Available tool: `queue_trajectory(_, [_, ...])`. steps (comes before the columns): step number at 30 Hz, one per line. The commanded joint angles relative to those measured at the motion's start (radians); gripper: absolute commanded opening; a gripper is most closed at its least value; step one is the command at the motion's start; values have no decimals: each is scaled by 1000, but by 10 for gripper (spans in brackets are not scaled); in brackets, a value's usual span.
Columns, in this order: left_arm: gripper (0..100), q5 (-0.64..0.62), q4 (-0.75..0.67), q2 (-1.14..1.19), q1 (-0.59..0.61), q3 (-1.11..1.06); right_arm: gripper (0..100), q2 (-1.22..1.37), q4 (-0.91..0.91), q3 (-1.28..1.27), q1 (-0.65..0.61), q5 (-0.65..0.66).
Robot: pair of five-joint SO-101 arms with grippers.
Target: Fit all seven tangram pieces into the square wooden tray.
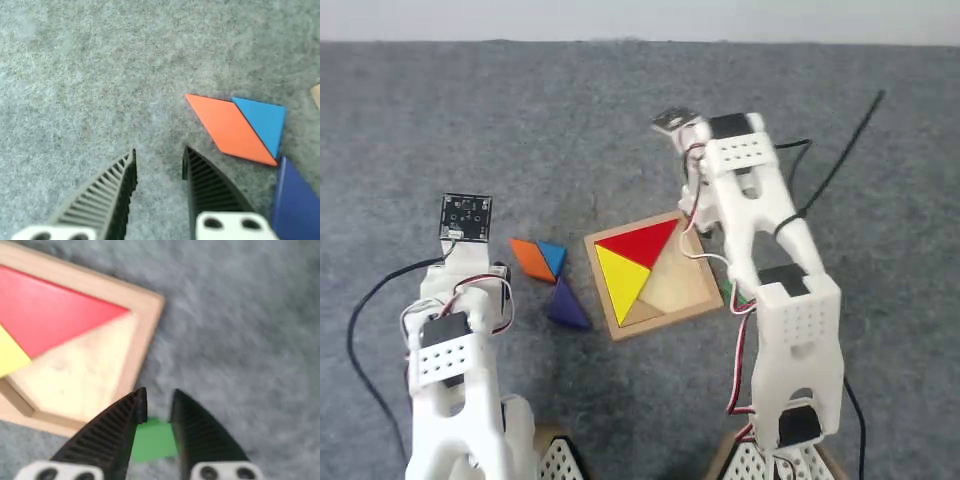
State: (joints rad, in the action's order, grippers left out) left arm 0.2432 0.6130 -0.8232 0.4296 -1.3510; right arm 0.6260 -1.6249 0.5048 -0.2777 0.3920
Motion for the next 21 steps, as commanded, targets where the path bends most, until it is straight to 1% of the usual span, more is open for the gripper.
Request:
queue_trajectory(1, [152,-25,71,-23,2,113,58,-131,-12,-35,76,18])
queue_trajectory(4, [152,-87,149,-21,-25,185,58,-225,56,-155,145,31])
queue_trajectory(6, [154,-100,184,-21,-66,209,58,-325,119,-272,176,31])
queue_trajectory(9, [192,-107,207,-21,-132,214,58,-516,259,-509,186,25])
queue_trajectory(10, [202,-130,209,-21,-143,214,58,-584,318,-605,188,25])
queue_trajectory(12, [213,-176,209,-20,-146,217,58,-707,430,-784,185,23])
queue_trajectory(14, [214,-190,209,-11,-149,219,58,-812,533,-939,182,21])
queue_trajectory(17, [214,-192,219,98,-149,271,62,-911,630,-1083,182,-6])
queue_trajectory(21, [210,-192,299,399,-147,458,61,-931,661,-1143,180,-20])
